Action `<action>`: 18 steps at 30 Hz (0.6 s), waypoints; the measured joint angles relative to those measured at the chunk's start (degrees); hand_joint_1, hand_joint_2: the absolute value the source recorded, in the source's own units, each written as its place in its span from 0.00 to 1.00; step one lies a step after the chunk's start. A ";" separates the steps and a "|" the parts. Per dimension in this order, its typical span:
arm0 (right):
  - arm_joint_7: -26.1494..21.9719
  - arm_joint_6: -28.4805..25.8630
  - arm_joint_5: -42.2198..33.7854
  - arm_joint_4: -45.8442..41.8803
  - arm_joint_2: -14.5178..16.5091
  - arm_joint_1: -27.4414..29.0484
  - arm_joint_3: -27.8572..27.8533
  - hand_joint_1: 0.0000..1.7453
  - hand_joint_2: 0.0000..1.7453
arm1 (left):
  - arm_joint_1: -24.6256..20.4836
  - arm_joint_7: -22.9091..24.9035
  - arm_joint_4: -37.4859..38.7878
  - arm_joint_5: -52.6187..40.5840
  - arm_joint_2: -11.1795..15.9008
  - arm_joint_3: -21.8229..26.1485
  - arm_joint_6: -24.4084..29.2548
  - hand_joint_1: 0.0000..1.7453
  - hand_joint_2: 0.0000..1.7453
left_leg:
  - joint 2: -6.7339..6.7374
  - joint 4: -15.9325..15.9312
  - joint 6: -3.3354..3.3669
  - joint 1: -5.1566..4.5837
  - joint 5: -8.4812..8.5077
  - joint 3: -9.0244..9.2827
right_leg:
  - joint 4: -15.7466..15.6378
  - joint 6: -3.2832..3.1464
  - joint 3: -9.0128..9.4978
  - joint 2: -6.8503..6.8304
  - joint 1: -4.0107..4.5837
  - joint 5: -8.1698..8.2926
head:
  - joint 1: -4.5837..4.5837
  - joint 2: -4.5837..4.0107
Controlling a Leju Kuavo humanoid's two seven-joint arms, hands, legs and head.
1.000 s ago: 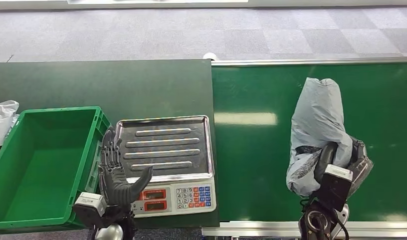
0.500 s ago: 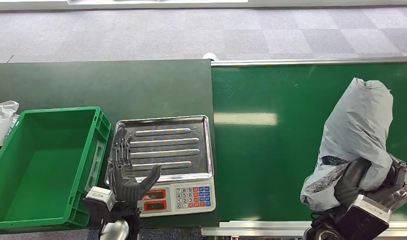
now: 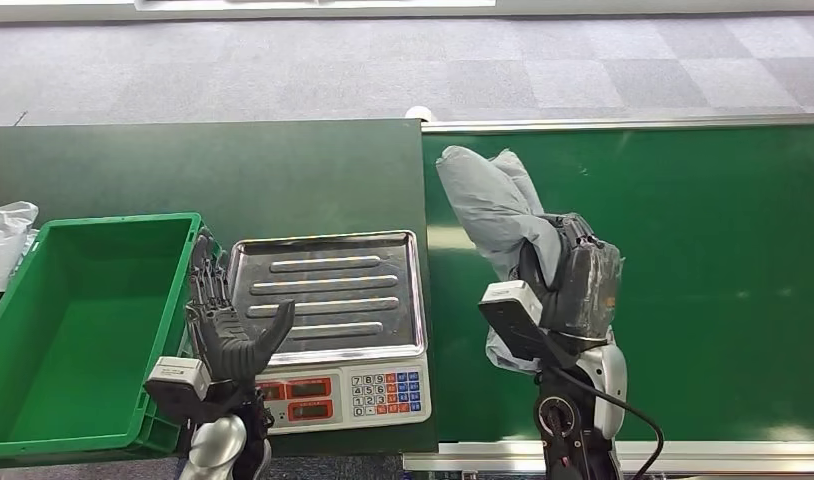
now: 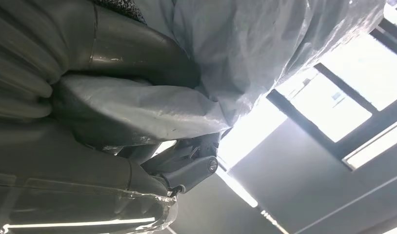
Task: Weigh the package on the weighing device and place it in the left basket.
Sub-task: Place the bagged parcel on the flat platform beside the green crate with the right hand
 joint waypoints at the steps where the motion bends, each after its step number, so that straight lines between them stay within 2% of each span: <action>1: 0.28 0.38 0.28 0.87 0.08 -0.66 0.88 1.00 1.00 | -0.01 0.01 -0.38 -0.04 0.02 0.39 0.26 0.00 1.00 | 0.00 0.00 0.00 0.00 0.00 -0.02 | 0.00 0.00 -0.01 0.00 0.00 0.00 | 0.01 0.00; 10: 2.96 7.61 1.28 10.21 2.84 -8.89 9.20 1.00 1.00 | -0.44 -0.19 -4.77 -0.22 -0.10 5.34 3.87 0.00 1.00 | 0.05 0.00 -0.01 0.02 0.00 -0.08 | 0.01 -0.01 -0.10 0.03 0.02 0.00 | 0.01 0.00; 18: 3.26 9.32 0.03 17.98 5.42 -13.77 15.79 1.00 1.00 | -0.73 -0.20 -8.50 1.23 -0.46 9.05 5.86 0.00 1.00 | 0.03 0.00 -0.02 0.06 0.00 -0.13 | 0.04 -0.01 -0.11 0.05 0.06 0.00 | 0.04 0.00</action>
